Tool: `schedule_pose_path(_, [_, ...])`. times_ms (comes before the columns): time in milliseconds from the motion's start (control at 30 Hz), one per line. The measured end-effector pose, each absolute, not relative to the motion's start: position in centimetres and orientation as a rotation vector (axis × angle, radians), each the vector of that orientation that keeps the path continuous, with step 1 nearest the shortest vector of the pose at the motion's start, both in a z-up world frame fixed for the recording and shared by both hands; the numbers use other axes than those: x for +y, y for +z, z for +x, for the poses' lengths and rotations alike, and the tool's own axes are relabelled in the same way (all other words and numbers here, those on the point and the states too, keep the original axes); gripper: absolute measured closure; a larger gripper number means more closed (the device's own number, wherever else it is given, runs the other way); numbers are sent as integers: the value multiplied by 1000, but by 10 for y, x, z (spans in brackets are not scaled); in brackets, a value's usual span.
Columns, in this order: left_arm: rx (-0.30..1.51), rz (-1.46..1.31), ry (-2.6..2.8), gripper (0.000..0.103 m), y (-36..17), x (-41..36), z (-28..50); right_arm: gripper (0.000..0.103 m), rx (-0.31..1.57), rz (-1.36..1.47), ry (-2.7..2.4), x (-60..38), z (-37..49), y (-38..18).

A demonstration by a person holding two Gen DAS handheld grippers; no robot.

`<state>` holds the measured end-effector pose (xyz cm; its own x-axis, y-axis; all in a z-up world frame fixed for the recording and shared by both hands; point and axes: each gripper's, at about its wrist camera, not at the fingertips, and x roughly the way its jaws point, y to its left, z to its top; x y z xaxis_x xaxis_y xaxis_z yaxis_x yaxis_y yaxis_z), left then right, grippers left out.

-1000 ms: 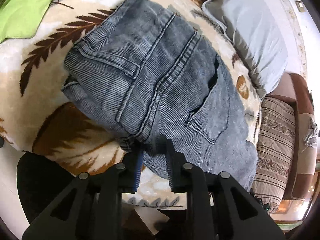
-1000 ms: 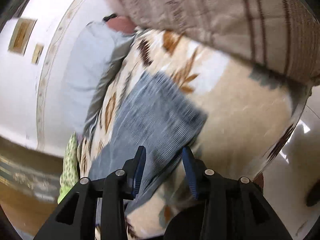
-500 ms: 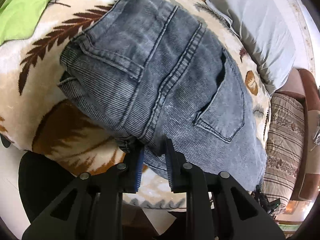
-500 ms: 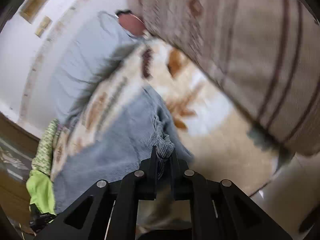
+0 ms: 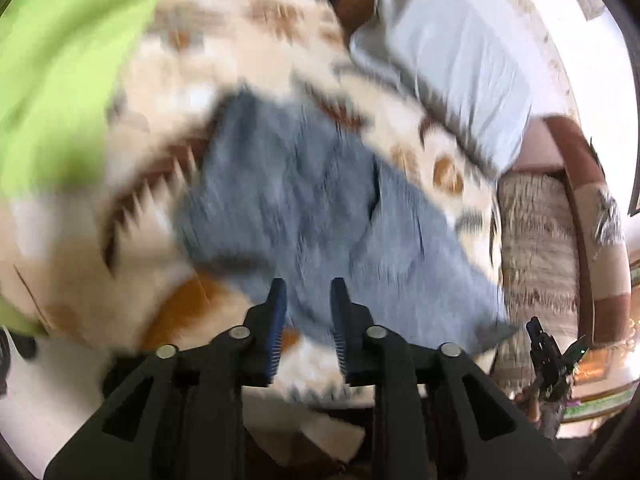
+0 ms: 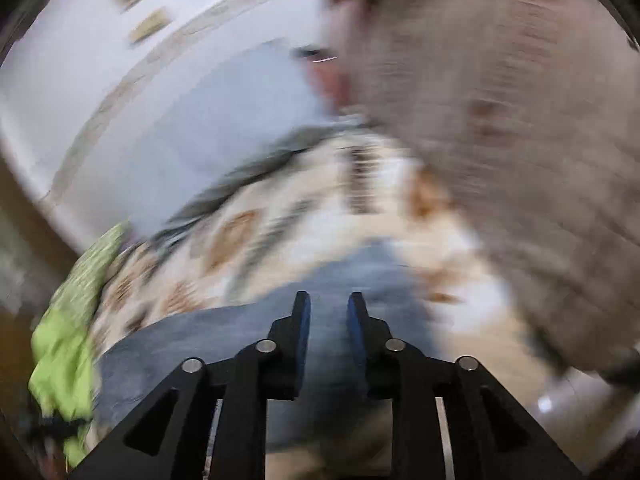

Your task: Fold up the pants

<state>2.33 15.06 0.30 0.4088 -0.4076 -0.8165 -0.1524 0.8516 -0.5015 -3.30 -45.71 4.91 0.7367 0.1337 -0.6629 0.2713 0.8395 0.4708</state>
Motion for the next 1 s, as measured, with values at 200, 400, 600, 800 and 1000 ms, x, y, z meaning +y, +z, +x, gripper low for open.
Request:
schedule_pose_path(200, [1240,-567,-113,35,-29,182,105,67,912,529,390,-322,103,31])
schedule_pose_path(400, [1369,-704,-182,35,-76,196,154,62,1064,442,485,-239,204,-15])
schedule_pose_path(600, [1374,-691,-305,22,-76,189,153,55,1194,374,674,-203,208,-45])
schedule_pose_path(800, [1370,-566,-335,48,-73,168,142,87,1159,111,643,-179,190,-41])
schedule_pose_path(1000, [1356,-425,-271,74,-68,149,124,96,1081,1,551,-170,181,-23])
